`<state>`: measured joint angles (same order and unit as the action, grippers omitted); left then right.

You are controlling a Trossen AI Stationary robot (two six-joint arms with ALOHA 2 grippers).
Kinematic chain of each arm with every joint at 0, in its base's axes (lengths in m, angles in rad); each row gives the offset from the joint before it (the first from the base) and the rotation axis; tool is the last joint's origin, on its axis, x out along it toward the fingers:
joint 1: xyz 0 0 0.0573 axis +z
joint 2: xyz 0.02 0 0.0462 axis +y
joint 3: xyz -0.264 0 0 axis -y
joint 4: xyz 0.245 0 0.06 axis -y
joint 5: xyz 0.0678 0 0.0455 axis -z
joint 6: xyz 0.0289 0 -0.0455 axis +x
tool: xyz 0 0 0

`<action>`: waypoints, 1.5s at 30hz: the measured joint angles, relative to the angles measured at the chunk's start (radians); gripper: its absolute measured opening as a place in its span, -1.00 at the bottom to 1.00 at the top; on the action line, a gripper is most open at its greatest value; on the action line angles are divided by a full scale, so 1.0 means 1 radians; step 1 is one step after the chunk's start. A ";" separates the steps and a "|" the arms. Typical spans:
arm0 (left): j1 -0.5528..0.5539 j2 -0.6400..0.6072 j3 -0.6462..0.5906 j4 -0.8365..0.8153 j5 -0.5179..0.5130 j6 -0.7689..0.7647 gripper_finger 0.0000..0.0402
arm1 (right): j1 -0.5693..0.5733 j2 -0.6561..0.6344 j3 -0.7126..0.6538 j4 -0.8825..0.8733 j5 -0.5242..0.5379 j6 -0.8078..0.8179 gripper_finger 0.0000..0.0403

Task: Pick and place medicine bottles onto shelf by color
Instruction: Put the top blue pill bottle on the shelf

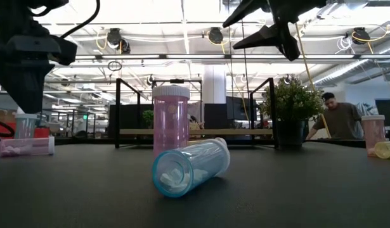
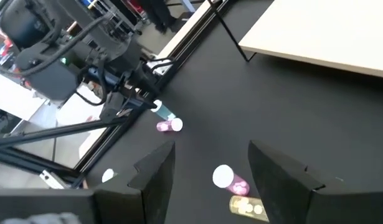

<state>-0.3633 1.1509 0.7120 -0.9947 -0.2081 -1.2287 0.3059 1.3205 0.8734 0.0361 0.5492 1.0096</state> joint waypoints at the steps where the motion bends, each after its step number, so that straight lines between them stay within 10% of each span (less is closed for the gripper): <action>1: -0.001 0.005 0.000 0.009 -0.001 0.008 0.02 | 0.006 0.000 0.000 0.000 0.000 0.000 -0.01; 34: 0.035 0.096 0.005 0.015 0.084 0.026 -0.35 | 0.048 0.000 0.000 -0.002 0.000 0.026 -0.01; 45: 0.181 0.090 0.218 -0.137 0.107 0.247 -0.39 | 0.033 -0.068 0.000 -0.014 -0.030 -0.046 -0.01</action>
<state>-0.1826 1.2411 0.9303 -1.1316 -0.1013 -0.9821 0.3391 1.2527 0.8734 0.0222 0.5193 0.9636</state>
